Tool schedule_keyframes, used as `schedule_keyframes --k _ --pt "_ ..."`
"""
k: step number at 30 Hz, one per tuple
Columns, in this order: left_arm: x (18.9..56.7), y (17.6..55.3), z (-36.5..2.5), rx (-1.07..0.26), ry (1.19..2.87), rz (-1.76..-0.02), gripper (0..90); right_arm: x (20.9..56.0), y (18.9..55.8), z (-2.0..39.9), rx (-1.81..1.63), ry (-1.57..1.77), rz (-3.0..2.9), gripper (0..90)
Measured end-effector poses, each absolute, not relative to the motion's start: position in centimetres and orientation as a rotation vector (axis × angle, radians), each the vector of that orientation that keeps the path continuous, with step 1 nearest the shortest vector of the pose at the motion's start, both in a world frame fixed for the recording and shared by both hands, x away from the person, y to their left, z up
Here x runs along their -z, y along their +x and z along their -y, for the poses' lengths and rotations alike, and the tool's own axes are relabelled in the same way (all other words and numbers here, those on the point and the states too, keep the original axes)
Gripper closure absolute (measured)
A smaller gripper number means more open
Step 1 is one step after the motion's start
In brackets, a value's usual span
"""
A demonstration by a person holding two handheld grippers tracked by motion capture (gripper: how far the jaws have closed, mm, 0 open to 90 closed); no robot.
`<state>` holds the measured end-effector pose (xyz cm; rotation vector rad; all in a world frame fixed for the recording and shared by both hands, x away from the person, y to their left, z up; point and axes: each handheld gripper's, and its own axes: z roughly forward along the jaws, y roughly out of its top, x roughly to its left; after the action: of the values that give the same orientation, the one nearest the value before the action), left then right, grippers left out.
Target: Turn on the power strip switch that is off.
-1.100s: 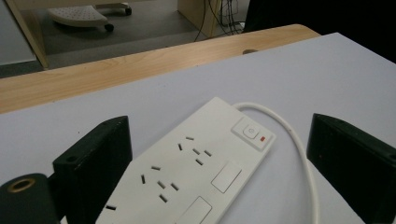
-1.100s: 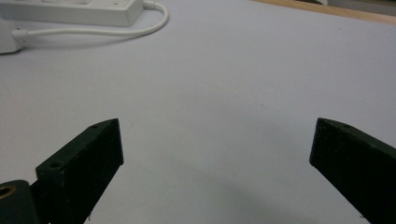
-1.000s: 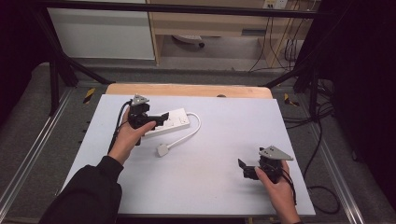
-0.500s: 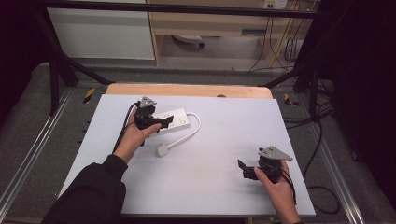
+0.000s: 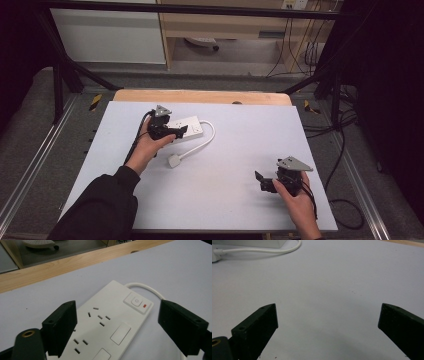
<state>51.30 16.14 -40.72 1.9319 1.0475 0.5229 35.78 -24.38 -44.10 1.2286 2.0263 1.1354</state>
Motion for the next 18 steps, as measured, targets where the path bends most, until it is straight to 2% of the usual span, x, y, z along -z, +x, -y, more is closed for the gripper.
schedule_keyframes --k 3,11,18 --pt "40.8 51.3 -15.9 -0.52 1.943 -1.038 21.2 44.1 35.8 24.3 -1.139 1.229 -2.029 3.1" --pt "41.7 51.8 -15.9 -0.529 1.979 -1.045 41.3 44.1 35.8 24.3 -1.135 1.224 -2.039 3.2" --pt "42.1 52.2 -16.4 -0.508 1.977 -1.069 53.9 44.2 35.8 24.3 -1.135 1.226 -2.047 3.4"
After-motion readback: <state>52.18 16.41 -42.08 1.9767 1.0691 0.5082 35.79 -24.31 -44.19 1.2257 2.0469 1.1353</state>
